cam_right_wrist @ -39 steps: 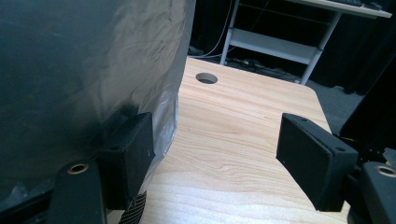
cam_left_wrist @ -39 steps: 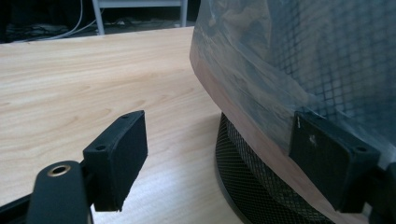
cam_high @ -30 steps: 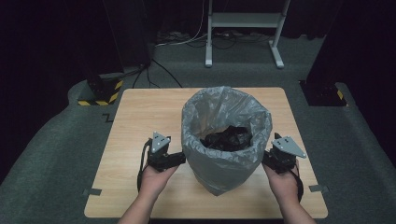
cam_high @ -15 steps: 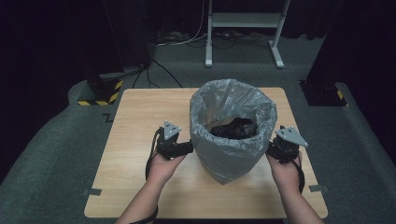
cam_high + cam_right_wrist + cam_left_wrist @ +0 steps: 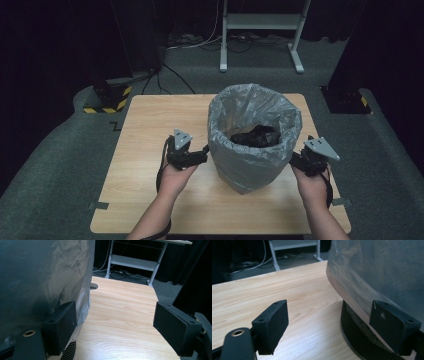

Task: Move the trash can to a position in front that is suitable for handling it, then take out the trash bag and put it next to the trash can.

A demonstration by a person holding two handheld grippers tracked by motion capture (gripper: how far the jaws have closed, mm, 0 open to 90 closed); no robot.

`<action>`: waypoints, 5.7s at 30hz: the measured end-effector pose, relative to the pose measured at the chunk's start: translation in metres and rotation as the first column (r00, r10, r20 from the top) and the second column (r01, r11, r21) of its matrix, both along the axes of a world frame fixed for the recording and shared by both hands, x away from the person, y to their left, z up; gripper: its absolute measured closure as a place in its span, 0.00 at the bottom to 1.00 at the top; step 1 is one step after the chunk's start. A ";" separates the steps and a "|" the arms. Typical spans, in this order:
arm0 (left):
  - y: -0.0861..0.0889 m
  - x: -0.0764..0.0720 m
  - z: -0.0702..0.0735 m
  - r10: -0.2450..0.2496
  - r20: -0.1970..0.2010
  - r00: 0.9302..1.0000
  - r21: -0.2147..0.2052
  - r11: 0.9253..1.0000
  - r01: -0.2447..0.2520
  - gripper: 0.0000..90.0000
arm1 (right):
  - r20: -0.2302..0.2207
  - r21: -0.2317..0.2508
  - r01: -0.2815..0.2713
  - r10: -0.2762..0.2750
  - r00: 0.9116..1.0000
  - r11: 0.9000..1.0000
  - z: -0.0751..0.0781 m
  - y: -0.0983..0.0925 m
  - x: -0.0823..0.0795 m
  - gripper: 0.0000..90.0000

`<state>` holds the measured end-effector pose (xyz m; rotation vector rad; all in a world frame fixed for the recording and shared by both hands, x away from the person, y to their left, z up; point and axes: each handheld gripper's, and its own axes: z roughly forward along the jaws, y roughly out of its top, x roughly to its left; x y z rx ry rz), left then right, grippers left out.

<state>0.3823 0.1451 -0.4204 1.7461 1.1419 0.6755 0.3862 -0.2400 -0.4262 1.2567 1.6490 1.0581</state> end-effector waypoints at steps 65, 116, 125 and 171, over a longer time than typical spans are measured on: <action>-0.009 -0.074 0.063 -0.069 0.339 0.938 -0.223 0.963 0.151 0.16 | 0.371 0.100 -0.118 0.073 0.926 0.988 0.082 -0.009 -0.078 0.19; -0.043 -0.030 0.086 0.058 0.324 0.944 -0.217 0.976 0.014 0.98 | 0.226 0.069 -0.098 0.080 0.971 0.993 0.102 0.025 -0.014 1.00; -0.040 -0.034 0.108 0.067 0.422 0.904 -0.251 0.967 0.046 0.99 | 0.349 0.092 -0.098 0.060 0.935 0.991 0.122 0.027 -0.033 1.00; -0.033 -0.049 0.104 0.007 0.451 0.892 -0.261 0.957 0.125 0.99 | 0.489 -0.012 -0.309 0.275 0.828 0.951 0.123 0.168 -0.104 1.00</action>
